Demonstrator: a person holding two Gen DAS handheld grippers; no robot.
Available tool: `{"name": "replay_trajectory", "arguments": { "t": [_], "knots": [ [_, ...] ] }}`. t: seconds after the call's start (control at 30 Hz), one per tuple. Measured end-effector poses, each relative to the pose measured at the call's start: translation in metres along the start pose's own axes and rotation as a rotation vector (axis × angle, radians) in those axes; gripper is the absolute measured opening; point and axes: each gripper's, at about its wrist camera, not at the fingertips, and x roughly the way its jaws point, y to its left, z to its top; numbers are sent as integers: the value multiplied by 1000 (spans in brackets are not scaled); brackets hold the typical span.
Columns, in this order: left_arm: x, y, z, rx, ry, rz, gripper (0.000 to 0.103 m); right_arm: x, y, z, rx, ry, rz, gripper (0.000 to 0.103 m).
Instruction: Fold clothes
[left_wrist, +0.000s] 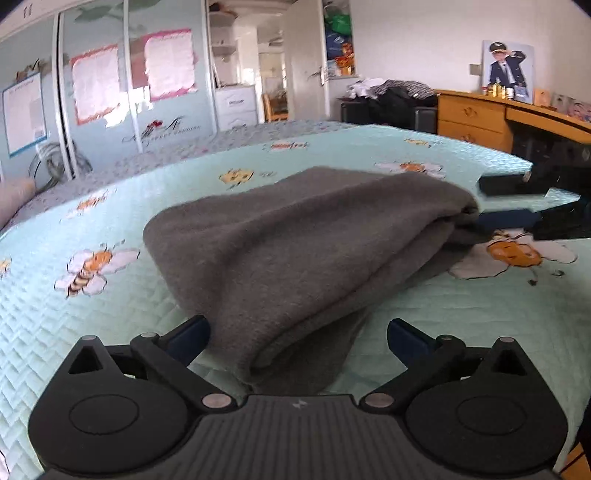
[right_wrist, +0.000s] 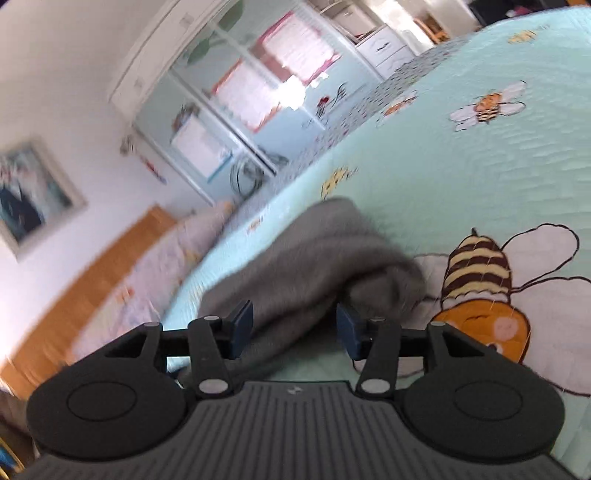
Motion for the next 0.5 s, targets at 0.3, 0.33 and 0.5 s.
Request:
{"name": "replay_trajectory", "arguments": {
  "t": [0.3, 0.33, 0.5],
  "knots": [
    [-11, 7, -7, -56, -10, -13, 100, 0, -31, 5, 383, -106, 177, 52],
    [-16, 3, -7, -39, -26, -10, 100, 0, -34, 5, 426, -118, 197, 52],
    [-34, -21, -3, 69, -87, 15, 101, 2, -43, 4, 526, -123, 210, 46]
  ]
}}
